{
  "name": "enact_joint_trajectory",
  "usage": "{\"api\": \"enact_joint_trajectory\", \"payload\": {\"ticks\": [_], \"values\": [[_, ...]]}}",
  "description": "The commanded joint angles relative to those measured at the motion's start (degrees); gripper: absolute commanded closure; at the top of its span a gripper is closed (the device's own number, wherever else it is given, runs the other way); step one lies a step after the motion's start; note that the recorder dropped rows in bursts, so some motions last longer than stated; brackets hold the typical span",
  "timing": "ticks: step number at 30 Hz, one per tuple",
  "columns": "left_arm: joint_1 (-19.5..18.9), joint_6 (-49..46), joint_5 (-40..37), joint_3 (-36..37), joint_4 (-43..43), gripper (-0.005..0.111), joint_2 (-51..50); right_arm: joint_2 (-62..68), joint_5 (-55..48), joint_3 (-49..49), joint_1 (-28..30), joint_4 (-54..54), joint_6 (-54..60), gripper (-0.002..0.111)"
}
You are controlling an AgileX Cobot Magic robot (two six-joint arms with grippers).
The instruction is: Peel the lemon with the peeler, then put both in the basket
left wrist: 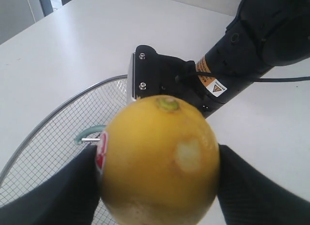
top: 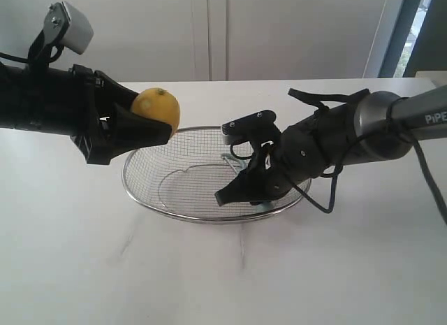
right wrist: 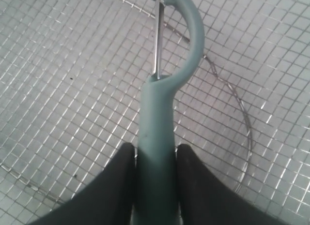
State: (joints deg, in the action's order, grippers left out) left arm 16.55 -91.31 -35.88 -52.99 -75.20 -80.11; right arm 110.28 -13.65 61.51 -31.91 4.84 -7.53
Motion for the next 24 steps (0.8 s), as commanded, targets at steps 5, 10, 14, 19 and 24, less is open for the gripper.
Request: {"api": "enact_joint_trajectory", "payload": {"ticks": [5,10,14,19,24], "values": [[0.22,0.03,-1.07,0.22,-1.77,0.107,0.13,-0.10,-0.53,-0.23,0.51,-0.15,-0.37,0.074],[0.22,0.03,-1.19,0.22,-2.13,0.107,0.13,-4.21,-0.17,-0.23,0.51,-0.15,-0.37,0.066],[0.22,0.03,-1.19,0.22,-2.26,0.107,0.13,-13.42,-0.06,-0.02,0.51,0.34,-0.21,0.066],[0.22,0.03,-1.19,0.22,-2.26,0.107,0.13,-26.82,-5.40,0.03,0.51,1.28,5.06,0.066],[0.22,0.03,-1.19,0.22,-2.26,0.107,0.13,-41.34,-21.82,0.03,0.51,8.38,8.97,0.066]]}}
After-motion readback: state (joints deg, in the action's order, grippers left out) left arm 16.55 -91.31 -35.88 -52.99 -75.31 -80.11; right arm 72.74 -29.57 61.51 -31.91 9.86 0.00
